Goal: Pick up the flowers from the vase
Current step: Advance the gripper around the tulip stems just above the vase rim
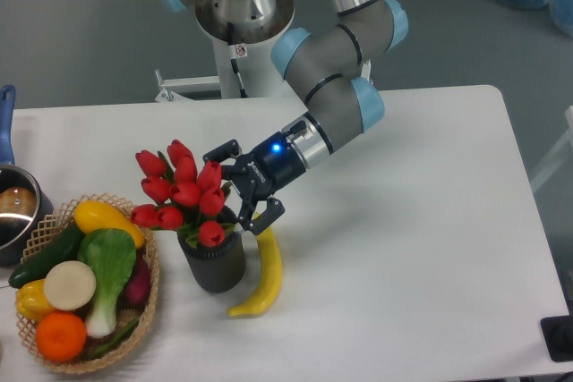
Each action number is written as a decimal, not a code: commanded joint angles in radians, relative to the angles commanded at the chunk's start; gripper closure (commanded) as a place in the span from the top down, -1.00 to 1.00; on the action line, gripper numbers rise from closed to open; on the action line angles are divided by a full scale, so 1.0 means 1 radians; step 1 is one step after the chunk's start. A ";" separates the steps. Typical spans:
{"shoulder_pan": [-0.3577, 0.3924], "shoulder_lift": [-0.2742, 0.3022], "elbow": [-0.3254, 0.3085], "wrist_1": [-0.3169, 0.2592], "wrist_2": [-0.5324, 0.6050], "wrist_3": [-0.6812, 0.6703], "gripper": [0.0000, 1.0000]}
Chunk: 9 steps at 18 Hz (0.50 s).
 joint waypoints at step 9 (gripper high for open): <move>-0.028 -0.020 0.025 -0.002 0.002 -0.002 1.00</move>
